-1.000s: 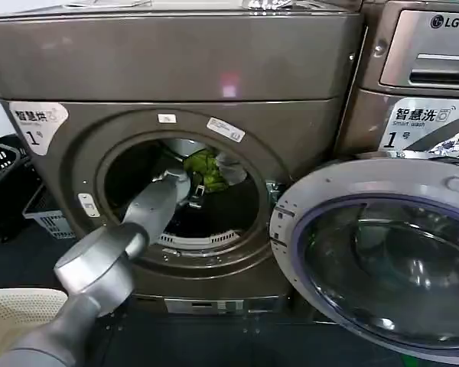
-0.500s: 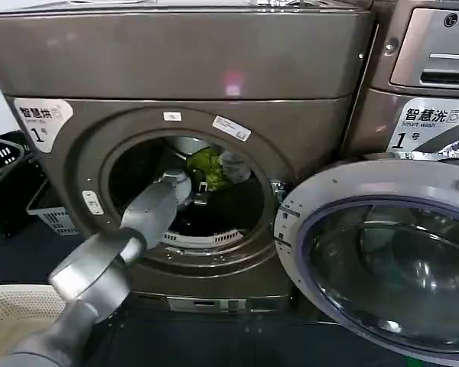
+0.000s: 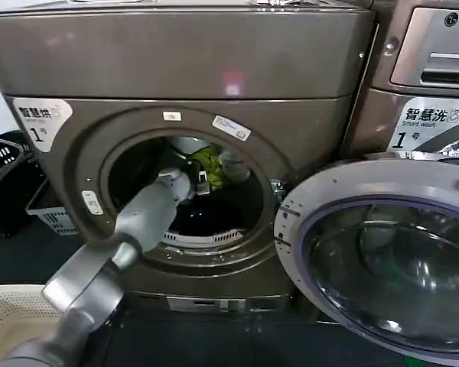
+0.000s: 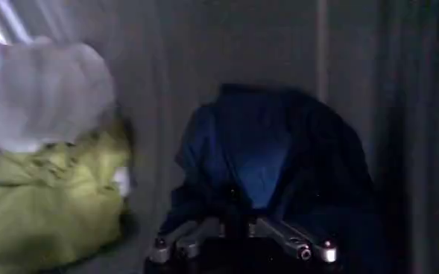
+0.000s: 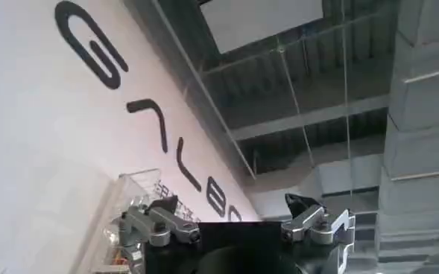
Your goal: Grasp the clothes from the dryer.
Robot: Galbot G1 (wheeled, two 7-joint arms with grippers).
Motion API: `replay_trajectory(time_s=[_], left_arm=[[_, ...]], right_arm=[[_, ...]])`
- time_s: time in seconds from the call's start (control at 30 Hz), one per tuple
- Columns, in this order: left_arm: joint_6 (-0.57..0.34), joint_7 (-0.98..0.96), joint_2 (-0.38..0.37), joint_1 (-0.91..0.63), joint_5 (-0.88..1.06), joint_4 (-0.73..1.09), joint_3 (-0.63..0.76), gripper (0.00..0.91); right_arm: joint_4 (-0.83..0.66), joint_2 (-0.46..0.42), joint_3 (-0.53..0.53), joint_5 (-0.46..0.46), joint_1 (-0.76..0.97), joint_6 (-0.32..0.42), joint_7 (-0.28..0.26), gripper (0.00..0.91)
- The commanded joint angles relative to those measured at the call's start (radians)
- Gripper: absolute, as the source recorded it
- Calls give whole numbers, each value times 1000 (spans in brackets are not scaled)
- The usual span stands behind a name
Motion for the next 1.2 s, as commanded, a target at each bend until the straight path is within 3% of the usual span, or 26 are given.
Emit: replay_trajectory(time_s=[0.03,0.27,0.43,1.0,1.2], left_arm=[[41,-403,-3,56,-302,-67,-139,0],[-7,-621,-37,106,-408,-56,-204,0],[-12,-732,-42,177,-488,-149,-277,0],[-289,-1086,-88,351,-588,-404,-520,0],[-310,-1134,-87,369,-613,-468,-530,0]], right_arm=[[0,0,1,2,1,2,-1,907],[-2,-2,-2,3,5,8,-3,907],[0,1,-9,3,11,11,-8,907],[10,2,-12,2,14,10,-35,907],[14,7,-11,4,12,10,-45,907]])
